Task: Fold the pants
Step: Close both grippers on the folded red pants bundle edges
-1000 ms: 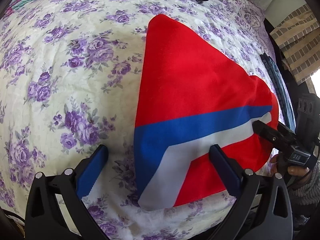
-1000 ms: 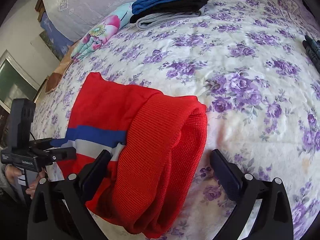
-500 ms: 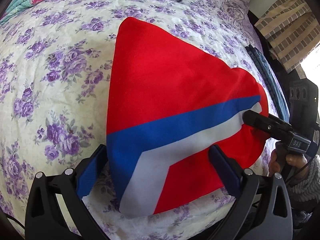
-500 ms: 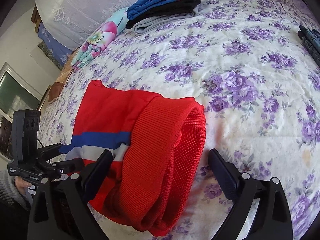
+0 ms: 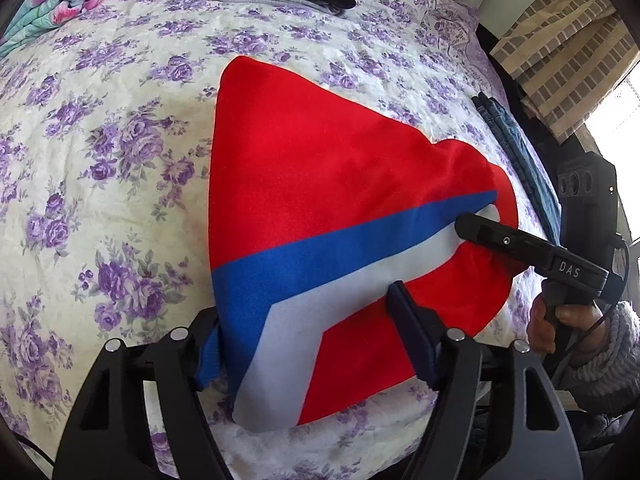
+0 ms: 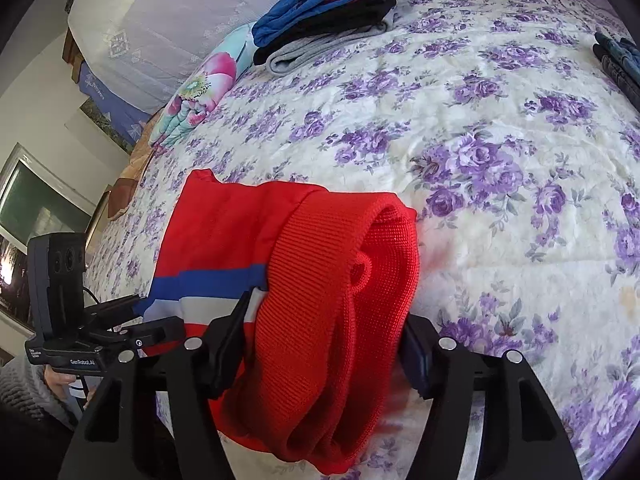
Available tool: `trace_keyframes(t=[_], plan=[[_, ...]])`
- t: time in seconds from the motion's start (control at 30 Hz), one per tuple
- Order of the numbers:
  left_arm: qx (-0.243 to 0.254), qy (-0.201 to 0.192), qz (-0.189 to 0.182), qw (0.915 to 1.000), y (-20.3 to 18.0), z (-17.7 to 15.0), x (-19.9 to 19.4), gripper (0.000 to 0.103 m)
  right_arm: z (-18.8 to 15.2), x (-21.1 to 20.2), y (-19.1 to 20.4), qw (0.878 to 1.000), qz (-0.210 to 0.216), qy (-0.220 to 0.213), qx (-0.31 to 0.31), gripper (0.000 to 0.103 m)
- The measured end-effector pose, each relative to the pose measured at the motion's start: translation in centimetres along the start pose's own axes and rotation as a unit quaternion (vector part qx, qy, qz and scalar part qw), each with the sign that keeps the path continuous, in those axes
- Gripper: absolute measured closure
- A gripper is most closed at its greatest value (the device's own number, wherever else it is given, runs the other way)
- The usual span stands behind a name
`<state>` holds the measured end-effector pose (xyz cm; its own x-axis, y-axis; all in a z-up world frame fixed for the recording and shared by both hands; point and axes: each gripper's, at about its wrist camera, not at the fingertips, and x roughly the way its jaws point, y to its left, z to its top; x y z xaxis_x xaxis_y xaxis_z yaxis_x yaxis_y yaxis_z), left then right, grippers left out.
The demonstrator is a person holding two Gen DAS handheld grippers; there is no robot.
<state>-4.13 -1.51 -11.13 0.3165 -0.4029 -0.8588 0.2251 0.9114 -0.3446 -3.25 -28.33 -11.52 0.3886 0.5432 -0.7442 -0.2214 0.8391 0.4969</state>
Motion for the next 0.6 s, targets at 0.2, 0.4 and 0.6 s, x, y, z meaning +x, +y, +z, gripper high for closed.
trace_keyframes(t=[0.2, 0.4, 0.6], plan=[[0.007, -0.003, 0.014, 0.9999, -0.5, 0.4, -0.4, 0.044, 0.0, 0.1, 0.6, 1.0, -0.014, -0.002, -0.009, 0.04], [0.005, -0.002, 0.015, 0.9999, -0.3, 0.4, -0.3, 0.04, -0.1, 0.2, 0.5, 1.0, -0.017, -0.004, -0.006, 0.04], [-0.042, -0.019, -0.02, 0.9987, 0.9, 0.8, -1.3, 0.043, 0.0, 0.2, 0.3, 1.0, -0.013, 0.004, -0.001, 0.039]])
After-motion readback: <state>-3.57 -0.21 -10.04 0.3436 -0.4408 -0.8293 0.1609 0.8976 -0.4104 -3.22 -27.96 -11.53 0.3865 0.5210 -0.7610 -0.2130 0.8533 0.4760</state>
